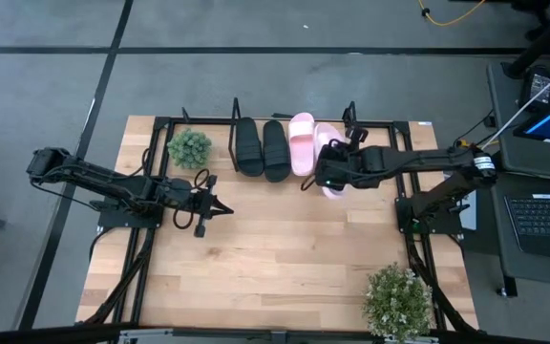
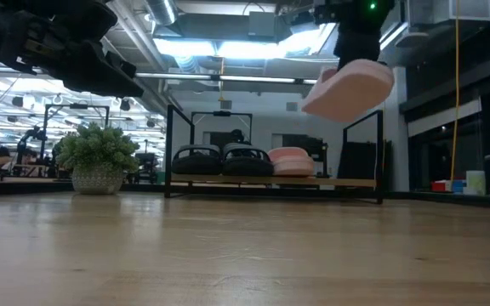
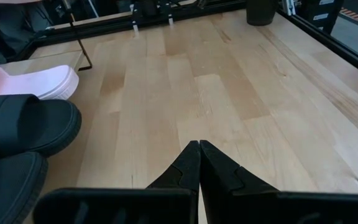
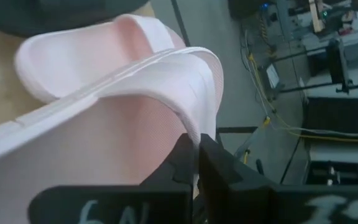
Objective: Pick and place slides into the shelf
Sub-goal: Put the pink slide on the shelf
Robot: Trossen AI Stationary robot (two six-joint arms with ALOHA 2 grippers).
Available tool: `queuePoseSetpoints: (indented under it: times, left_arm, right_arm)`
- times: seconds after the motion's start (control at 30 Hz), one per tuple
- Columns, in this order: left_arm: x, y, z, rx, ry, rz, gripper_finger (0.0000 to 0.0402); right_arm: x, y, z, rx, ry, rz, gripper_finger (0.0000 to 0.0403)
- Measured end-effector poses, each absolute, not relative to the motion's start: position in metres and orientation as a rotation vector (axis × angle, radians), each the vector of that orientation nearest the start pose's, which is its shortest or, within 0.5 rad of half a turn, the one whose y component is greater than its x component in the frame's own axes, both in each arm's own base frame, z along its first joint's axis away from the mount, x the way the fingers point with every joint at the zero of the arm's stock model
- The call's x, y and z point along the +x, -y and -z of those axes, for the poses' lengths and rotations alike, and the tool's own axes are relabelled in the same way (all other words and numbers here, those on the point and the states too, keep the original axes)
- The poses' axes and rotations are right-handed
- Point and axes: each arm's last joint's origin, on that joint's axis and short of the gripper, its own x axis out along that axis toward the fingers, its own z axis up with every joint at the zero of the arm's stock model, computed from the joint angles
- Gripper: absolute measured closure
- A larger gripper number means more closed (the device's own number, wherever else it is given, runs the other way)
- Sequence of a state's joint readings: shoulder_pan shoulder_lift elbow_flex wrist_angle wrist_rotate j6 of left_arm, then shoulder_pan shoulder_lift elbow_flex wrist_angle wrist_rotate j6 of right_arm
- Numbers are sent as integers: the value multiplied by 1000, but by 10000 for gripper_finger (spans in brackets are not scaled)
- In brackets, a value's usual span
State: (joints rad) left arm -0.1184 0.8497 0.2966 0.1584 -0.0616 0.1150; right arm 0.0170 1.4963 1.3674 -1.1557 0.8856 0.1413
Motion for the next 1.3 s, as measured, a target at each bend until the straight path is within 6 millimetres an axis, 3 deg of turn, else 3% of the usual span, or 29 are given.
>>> queuePoseSetpoints:
  times: [0.23,0.73,1.3]
  left_arm:
    - [174,19,-187,148,-390,78,401]
    - [174,19,-187,148,-388,78,401]
    - [174,19,-187,149,-390,78,401]
  right_arm:
    - [282,32,-304,-477,-1163,874,392]
    - [308,73,-253,-552,-1402,934,393]
    - [316,103,-253,-621,-1405,890,393]
